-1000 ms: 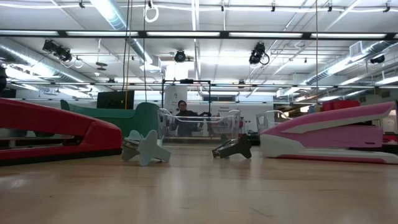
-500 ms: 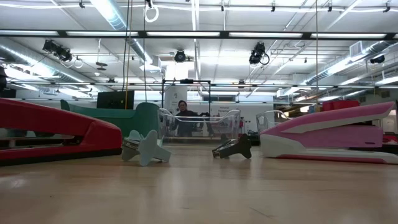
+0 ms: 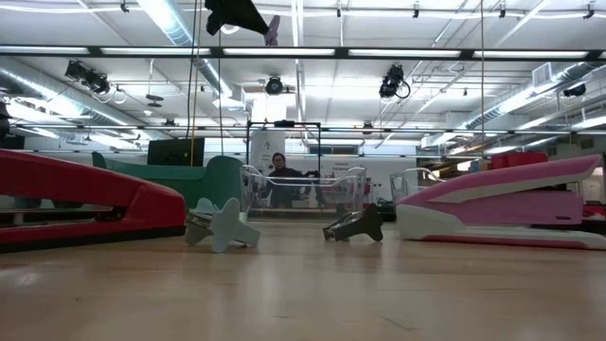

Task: Pick and place Stapler, Stapler remover, tape
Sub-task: Put the purple staple remover into the blue bin

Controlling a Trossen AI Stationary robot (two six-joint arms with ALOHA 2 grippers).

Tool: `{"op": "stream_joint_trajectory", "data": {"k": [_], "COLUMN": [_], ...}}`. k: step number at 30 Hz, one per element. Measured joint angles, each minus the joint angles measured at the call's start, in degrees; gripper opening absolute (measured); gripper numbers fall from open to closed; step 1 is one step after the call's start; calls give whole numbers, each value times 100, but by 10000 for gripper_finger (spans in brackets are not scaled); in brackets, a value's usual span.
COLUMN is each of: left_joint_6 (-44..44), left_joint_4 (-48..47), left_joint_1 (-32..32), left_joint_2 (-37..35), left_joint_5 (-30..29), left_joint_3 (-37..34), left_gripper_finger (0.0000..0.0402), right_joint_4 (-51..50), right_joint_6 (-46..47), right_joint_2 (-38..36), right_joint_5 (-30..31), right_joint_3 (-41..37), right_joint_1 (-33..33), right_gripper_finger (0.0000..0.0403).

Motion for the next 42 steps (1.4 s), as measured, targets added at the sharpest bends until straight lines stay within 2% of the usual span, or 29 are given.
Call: {"op": "stream_joint_trajectory", "data": {"k": [12,26,32,42], "left_joint_6": [-146,-299,-297,-19], "left_joint_4": [-189,-161,-168,-234], "left_joint_1": [651,1372,1797,2449], "left_joint_2": [-112,-770,-1062,-1121], "left_joint_5": [99,211,218,253], "left_joint_3": [-880,-2173,-2527,-2936], "left_gripper_finger": [1,1,1,1], "right_joint_4": [-86,-84,-84,-84], "right_joint_6": [32,4,4,2], "right_joint_2": [0,2,2,2], "right_joint_5": [7,9,11,13], "right_joint_3": [0,0,0,0], "right_joint_1": [0,0,0,-2], "right_gripper_finger": [2,2,2,2]}}
